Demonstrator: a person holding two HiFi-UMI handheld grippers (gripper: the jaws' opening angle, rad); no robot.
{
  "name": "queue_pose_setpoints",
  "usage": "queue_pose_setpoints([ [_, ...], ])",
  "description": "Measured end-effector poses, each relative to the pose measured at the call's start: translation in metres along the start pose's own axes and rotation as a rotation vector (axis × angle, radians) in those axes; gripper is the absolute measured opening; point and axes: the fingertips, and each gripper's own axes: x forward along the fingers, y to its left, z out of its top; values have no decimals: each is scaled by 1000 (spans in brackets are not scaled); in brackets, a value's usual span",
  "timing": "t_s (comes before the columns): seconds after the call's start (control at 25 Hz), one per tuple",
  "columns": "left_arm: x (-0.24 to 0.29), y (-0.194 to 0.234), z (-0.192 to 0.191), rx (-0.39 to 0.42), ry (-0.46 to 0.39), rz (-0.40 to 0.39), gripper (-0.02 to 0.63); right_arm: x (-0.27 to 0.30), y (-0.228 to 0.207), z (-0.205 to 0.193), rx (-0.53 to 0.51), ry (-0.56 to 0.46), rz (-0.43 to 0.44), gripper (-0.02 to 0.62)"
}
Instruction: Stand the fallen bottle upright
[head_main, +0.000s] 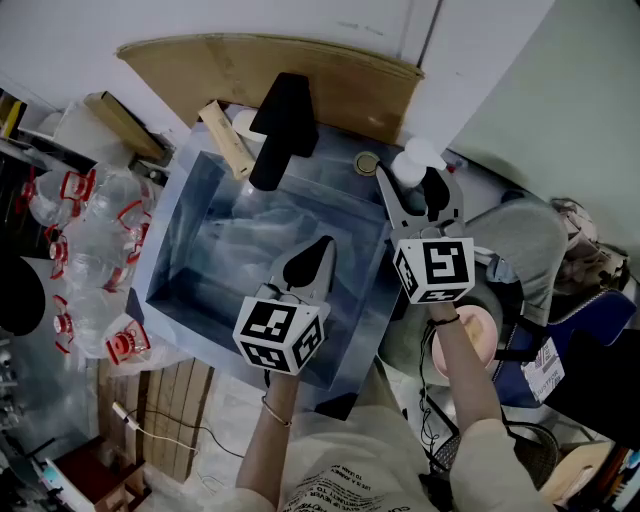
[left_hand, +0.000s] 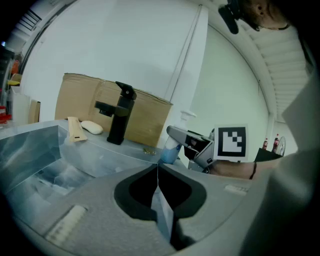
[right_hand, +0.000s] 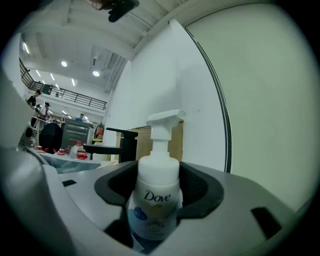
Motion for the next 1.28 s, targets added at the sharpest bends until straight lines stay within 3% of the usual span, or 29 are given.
queue_pose_setpoints([
  [0.4,-3,1,3,-3,-10,0,26,1,3,-3,-29,11,13,253],
  [0.6,-6,-2,9,-3,-22,-4,25,-5,3,-3,0,23,17,283],
  [1.0,-24,-15,28,24,-61,-22,25,-44,0,11,59,30,-26,282],
  [1.28,-44,-25,40,49,-82,-32,26,-77,8,18,87,70,-31,179],
])
